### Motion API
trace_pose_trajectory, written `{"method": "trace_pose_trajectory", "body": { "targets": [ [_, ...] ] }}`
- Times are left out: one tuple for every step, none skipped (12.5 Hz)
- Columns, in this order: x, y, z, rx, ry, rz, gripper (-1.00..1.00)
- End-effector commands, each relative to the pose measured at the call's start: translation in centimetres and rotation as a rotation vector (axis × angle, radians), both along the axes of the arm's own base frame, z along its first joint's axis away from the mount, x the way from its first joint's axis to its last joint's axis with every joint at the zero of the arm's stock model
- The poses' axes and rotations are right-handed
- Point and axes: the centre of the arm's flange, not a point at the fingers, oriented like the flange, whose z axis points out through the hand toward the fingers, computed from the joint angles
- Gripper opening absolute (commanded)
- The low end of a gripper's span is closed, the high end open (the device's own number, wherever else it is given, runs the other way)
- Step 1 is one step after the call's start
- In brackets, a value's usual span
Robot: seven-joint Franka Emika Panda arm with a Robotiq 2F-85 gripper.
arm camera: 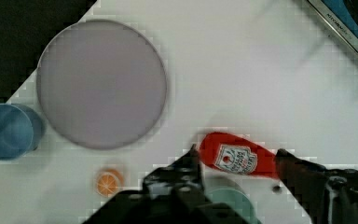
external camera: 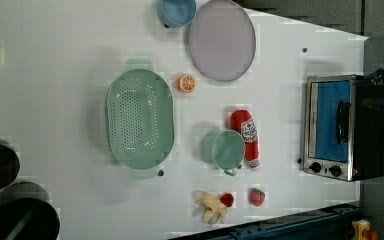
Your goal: Flap open oven.
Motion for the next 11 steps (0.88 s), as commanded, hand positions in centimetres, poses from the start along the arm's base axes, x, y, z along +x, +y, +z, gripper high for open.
{"method": "trace_pose_trajectory", "body": {
  "targets": [
    [-9.52,-3.30,6.16,0.011,0.036,-0.024,0.58],
    [-9.51,-3.31,6.16,0.011,0.036,-0.024,0.79],
    [-9.51,-3.30,6.16,0.011,0.036,-0.024,1.00],
    [-9.52,-3.30,6.17,0.011,0.036,-0.024,1.00],
    [-9.51,-3.30,6.16,0.011,0.036,-0.024,1.00],
    [-9.51,-3.30,6.17,0.011,0.036,-0.024,0.90],
    [-9.51,-3.30,6.15,0.011,0.036,-0.024,0.65],
    [-9.52,-3.32,6.12,0.011,0.037,-0.024,0.39],
    [-9.52,-3.42,6.06,0.011,0.039,-0.026,0.15],
    [-9.52,-3.63,5.98,0.013,0.040,-0.029,-0.09],
    [-9.49,-3.99,5.87,0.014,0.042,-0.035,-0.32]
  ]
}}
